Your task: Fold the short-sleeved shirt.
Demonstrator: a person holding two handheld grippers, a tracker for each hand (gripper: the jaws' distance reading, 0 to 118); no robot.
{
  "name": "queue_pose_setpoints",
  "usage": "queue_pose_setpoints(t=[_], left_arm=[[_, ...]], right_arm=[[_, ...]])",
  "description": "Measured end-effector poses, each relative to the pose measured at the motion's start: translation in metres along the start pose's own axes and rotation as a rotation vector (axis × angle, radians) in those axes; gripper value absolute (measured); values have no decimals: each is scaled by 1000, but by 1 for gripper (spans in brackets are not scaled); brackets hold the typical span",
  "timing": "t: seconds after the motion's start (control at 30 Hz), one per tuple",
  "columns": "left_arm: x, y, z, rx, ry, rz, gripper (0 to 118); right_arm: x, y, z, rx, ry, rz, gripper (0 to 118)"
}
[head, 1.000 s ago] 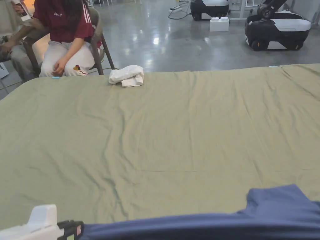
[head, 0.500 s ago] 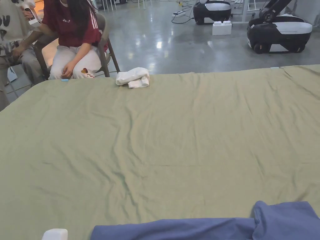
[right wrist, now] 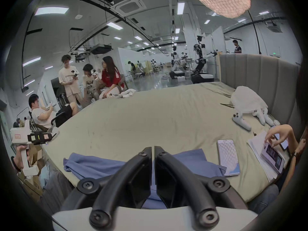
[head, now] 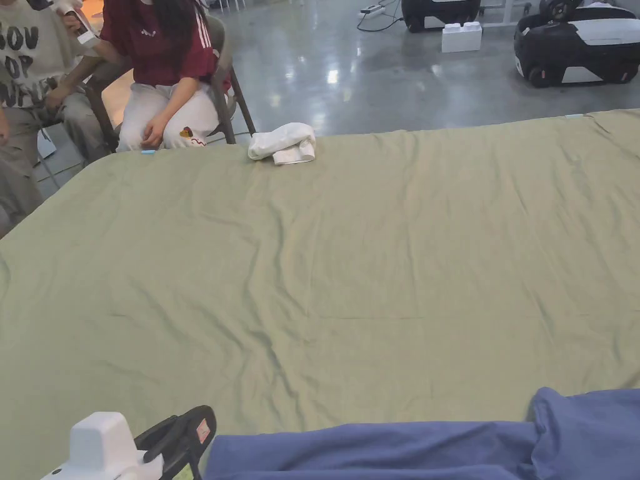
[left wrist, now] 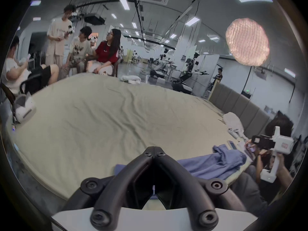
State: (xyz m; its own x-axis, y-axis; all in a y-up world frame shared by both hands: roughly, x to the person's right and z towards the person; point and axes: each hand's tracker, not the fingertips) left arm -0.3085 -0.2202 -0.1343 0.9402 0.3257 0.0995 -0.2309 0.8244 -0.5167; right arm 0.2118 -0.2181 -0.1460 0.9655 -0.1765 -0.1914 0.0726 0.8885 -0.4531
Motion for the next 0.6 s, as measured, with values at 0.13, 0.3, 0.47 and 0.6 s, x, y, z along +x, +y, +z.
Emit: queue_pose_setpoints(t=[0.13, 0.3, 0.47, 0.6], left_arm=[[-18, -4, -8, -8, -6, 57, 0], [-84, -19, -40, -118, -101, 398, 78], [-140, -48, -82, -267, -75, 606, 102], [-151, -69, -99, -184, -195, 774, 92]], right_arm=[[-6, -5, -5, -7, 1, 13, 0], [1, -14, -5, -23, 7, -20, 0], [10, -23, -1, -46, -3, -43, 0], [15, -30, 2, -64, -8, -68, 0]])
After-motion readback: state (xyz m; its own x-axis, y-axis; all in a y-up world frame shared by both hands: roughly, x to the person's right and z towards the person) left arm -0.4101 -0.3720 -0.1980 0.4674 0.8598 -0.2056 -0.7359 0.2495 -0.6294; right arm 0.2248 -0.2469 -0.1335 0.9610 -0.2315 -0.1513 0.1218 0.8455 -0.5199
